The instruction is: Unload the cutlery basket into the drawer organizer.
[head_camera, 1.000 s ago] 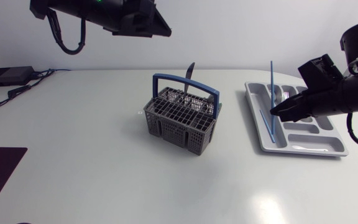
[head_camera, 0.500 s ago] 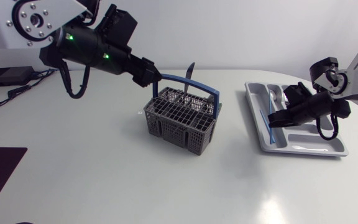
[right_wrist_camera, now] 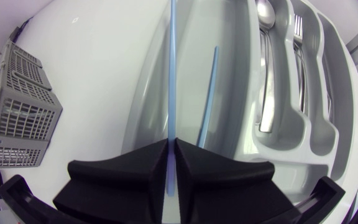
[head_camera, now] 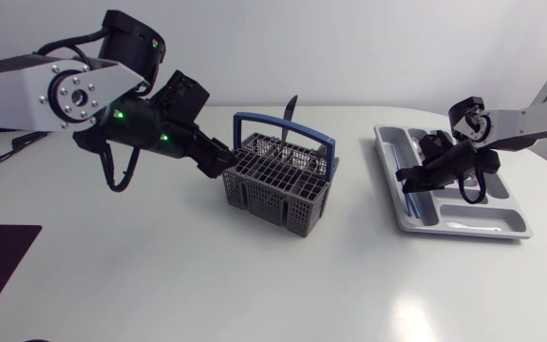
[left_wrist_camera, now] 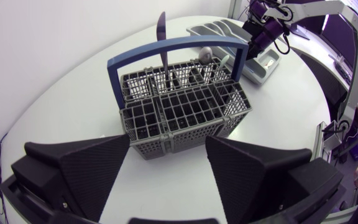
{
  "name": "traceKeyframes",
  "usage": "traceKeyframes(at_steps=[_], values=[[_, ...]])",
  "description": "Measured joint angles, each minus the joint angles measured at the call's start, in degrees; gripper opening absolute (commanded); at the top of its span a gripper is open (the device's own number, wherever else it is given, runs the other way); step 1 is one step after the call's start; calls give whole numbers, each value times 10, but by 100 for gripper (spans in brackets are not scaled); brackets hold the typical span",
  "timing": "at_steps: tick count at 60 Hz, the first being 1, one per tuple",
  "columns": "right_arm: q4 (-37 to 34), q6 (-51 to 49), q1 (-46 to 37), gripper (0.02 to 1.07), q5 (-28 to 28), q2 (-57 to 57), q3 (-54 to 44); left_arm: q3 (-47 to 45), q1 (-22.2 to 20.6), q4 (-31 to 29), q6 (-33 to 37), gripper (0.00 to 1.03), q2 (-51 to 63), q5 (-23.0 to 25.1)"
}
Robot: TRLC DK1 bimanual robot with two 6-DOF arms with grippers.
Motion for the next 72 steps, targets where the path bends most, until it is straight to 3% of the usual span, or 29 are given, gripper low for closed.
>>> traceKeyframes(at_steps=[13, 18, 38, 72], values=[[14, 0, 3, 65, 31, -16, -9, -24, 1, 12, 8, 98, 0, -7], [19, 0, 14, 72, 37, -52, -26, -35, 4, 15, 14, 98, 0, -8], [103, -31, 140, 72, -33, -209, -94, -61, 9, 28, 22, 98, 0, -8], [103, 0, 173, 72, -42, -40, 40, -87, 31, 47, 34, 98, 35, -27]])
